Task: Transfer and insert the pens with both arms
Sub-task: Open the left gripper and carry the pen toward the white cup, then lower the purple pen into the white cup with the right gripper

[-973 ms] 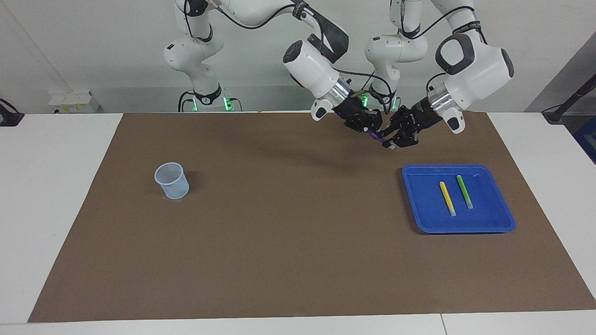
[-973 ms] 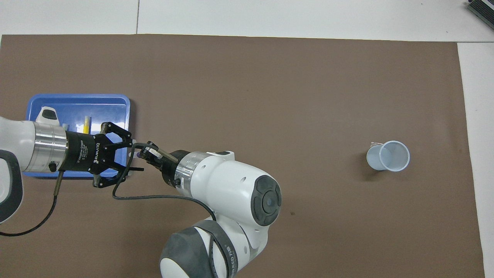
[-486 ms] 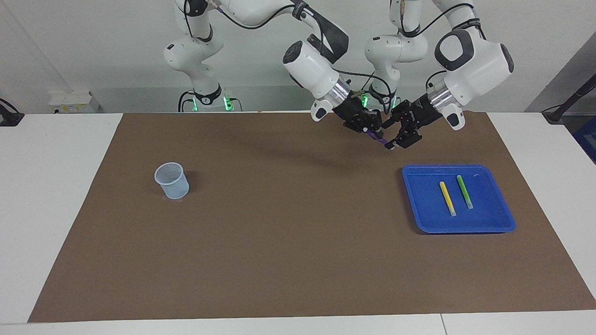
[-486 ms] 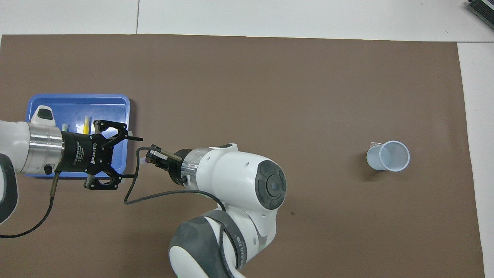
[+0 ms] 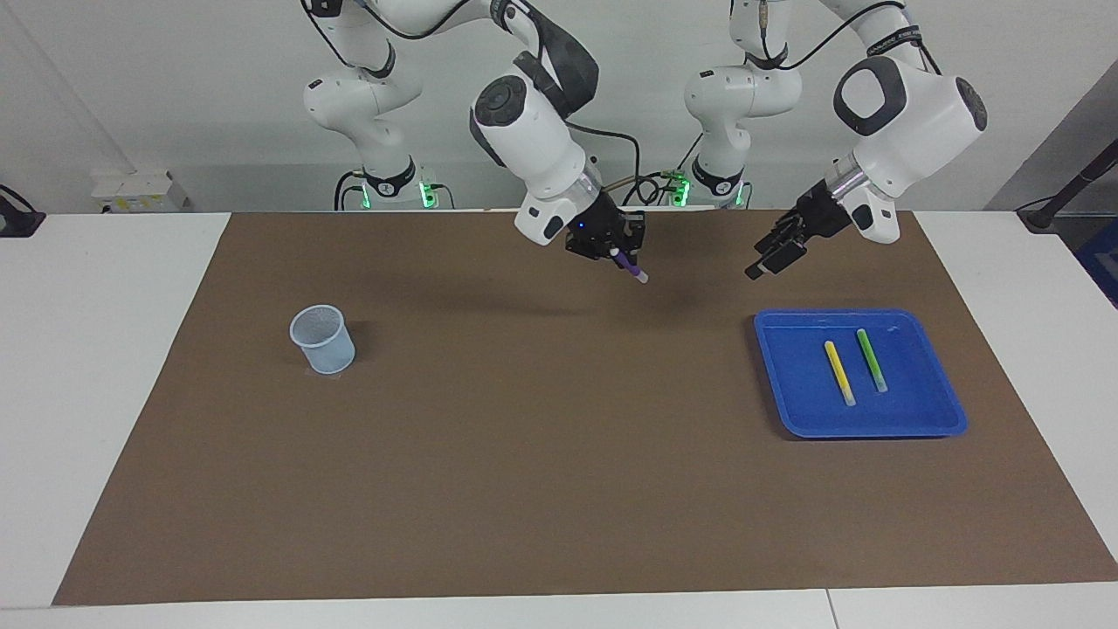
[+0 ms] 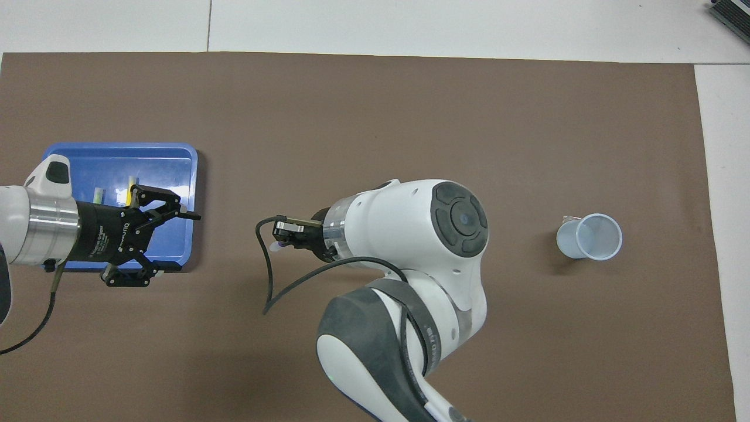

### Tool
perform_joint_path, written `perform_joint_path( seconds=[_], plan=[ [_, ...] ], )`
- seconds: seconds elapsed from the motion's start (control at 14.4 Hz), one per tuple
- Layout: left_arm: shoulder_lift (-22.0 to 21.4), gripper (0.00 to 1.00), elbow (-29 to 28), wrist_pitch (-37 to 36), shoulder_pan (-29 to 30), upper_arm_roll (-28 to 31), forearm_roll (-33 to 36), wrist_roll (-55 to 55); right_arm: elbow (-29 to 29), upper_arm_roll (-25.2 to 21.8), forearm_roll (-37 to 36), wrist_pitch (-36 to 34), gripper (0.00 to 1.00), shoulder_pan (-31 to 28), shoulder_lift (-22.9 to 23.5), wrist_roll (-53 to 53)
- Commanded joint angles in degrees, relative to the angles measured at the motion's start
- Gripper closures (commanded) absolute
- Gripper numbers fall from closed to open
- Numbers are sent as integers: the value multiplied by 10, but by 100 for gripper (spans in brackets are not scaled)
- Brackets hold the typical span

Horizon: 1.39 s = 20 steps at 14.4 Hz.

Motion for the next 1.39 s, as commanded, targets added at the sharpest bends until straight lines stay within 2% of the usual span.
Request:
perform_joint_path(
  seconds=[0.0, 0.21, 0.35, 0.49, 0.63, 0.76, 0.9, 1.32],
  plan=[
    [-12, 16, -6, -4, 3, 0, 65, 113, -7, 6, -70, -117, 100, -57, -45, -122],
    [-7, 16, -1, 21, 14, 1, 107, 225, -8, 6, -156, -208, 100, -114, -70, -287],
    [-3, 15, 2, 35, 16, 1, 152, 270, -9, 7, -231, -234, 100, -141, -77, -403],
    [-1, 13, 3, 45, 24, 2, 170, 329, -35, 8, -298, -222, 100, -166, -82, -493],
    [0, 13, 7, 33, 38, 1, 192, 358, -85, 8, -339, -174, 100, -194, -101, -576],
    [1, 9, 7, 12, 43, 2, 195, 359, -140, 8, -350, -138, 100, -239, -121, -659],
    [7, 8, 12, -6, 55, 3, 196, 360, -153, 8, -350, -131, 100, -278, -125, -732],
    [64, 8, 45, 10, 71, 3, 212, 372, -185, 6, -352, -88, 100, -297, -131, -781]
  ],
)
